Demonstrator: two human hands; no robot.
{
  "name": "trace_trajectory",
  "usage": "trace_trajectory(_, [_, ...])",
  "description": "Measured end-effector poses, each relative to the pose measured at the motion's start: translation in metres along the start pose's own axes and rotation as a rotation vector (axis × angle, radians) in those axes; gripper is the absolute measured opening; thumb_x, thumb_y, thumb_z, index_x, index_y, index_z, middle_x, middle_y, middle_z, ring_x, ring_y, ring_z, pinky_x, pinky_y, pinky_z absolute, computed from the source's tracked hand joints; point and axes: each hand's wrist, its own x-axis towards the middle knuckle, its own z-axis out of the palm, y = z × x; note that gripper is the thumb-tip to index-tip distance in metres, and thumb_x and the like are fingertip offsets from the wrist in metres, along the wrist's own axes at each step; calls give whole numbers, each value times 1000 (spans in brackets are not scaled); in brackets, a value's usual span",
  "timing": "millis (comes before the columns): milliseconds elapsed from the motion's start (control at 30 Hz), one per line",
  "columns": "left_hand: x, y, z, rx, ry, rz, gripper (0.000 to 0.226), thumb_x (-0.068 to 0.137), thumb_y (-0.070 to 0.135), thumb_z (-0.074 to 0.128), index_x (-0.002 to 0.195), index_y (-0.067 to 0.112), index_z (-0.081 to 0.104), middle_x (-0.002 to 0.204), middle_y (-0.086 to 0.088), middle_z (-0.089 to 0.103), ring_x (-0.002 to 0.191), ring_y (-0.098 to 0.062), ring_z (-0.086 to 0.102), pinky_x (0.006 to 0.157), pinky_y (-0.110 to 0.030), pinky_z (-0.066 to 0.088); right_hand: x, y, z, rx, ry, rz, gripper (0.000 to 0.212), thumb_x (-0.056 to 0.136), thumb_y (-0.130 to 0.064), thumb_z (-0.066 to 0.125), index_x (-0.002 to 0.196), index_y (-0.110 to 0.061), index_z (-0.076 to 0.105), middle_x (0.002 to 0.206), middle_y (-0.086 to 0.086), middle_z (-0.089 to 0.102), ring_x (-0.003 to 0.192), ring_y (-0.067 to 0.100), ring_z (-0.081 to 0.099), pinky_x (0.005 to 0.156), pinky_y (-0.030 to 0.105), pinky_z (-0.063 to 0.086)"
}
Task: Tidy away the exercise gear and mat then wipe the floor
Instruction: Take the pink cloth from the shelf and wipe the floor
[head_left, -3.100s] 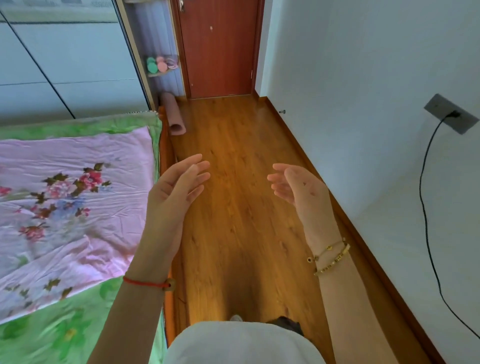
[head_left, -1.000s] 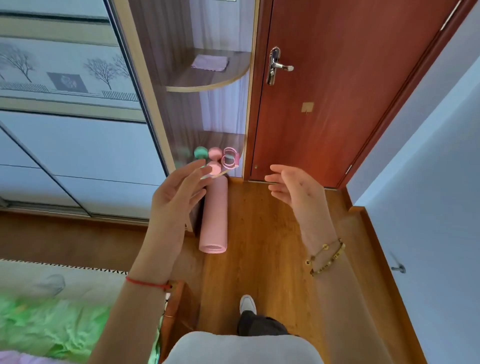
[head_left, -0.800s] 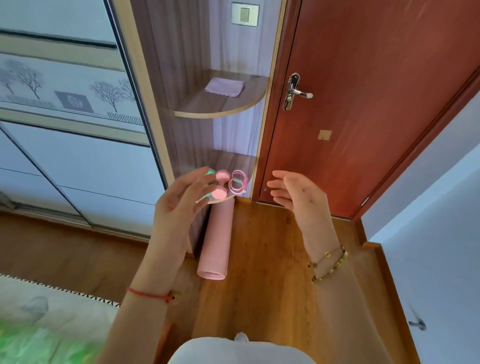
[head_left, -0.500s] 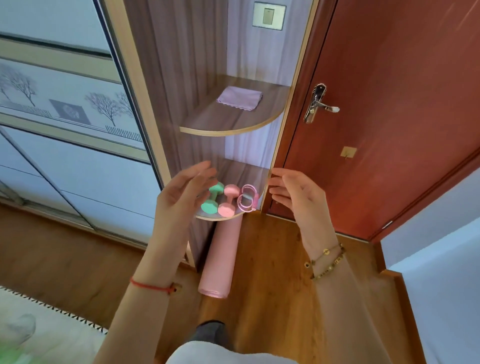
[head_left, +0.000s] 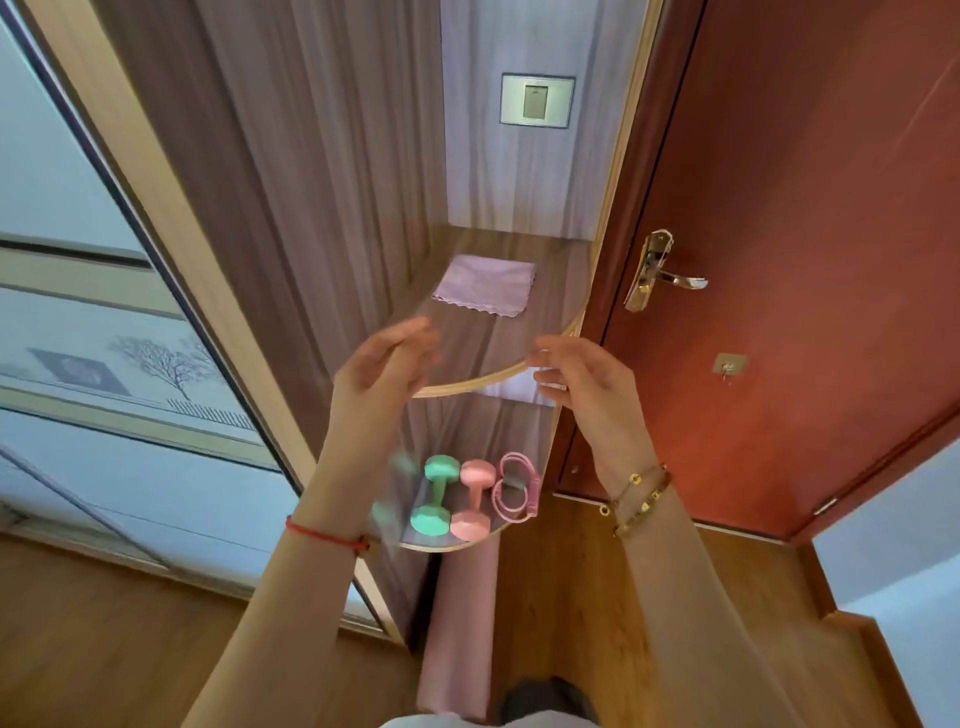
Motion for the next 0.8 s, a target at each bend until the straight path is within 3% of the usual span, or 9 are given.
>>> trace_trajectory(167, [78, -11, 16, 61, 65, -39, 17, 96, 18, 64, 109, 23, 73, 104, 0, 75, 102, -10, 71, 84, -21, 54, 55, 5, 14, -2, 10, 22, 25, 98, -6, 49, 112, 2, 68, 99, 13, 72, 82, 9, 65, 84, 29, 54])
trace_trajectory(267, [132, -30, 25, 243, 128, -33, 23, 93, 16, 66, 116, 17, 73, 108, -8, 75, 110, -19, 69, 99, -34, 54, 101, 12, 15, -93, 25, 2, 23, 98, -13, 53, 109, -5, 71, 87, 0, 72, 79, 7, 66, 88, 35, 55])
trace_trajectory(333, [166, -41, 33, 344, 155, -38, 27, 92, 18, 67, 119, 15, 72, 111, -14, 74, 117, -26, 66, 99, -34, 52, 138, 19, 13, -205, 38, -9, 19, 96, -19, 55, 102, -16, 73, 81, -8, 72, 84, 11, 69, 90, 39, 57])
trace_trajectory(467, [214, -53, 46, 548, 186, -160, 39, 89, 30, 65, 127, 22, 68, 114, 1, 73, 110, -15, 66, 82, -20, 42, 198, 25, 12, -406, 44, -19, 19, 95, -31, 58, 103, -19, 70, 94, -5, 71, 94, 16, 67, 87, 33, 52])
trace_trajectory(533, [236, -56, 58, 699, 160, -239, 48, 88, 37, 57, 133, 20, 63, 125, 1, 68, 118, -18, 62, 85, -20, 42, 229, 29, 15, -506, 12, -23, 23, 97, -30, 55, 107, -16, 68, 96, -2, 68, 99, 20, 64, 89, 32, 49])
trace_trajectory(600, [255, -59, 72, 847, 168, -233, 47, 91, 28, 49, 133, 11, 61, 129, -8, 65, 123, -28, 60, 93, -26, 45, 256, 33, 19, -586, -26, -40, 23, 96, -24, 55, 109, -13, 69, 103, 7, 72, 104, 28, 65, 92, 34, 48])
trace_trajectory(733, [280, -76, 81, 912, 141, -226, 42, 91, 25, 58, 130, 12, 62, 120, -13, 69, 116, -32, 63, 88, -25, 43, 299, 42, 24, -753, -112, -63, 30, 94, -13, 52, 118, -2, 65, 119, 19, 66, 116, 34, 58, 98, 33, 40])
trace_trajectory(800, [287, -88, 80, 954, 129, -243, 45, 91, 26, 63, 133, 12, 60, 126, -12, 66, 122, -31, 59, 102, -29, 44, 319, 49, 26, -836, -141, -97, 32, 92, -14, 53, 119, -1, 65, 121, 19, 65, 119, 35, 55, 100, 33, 38])
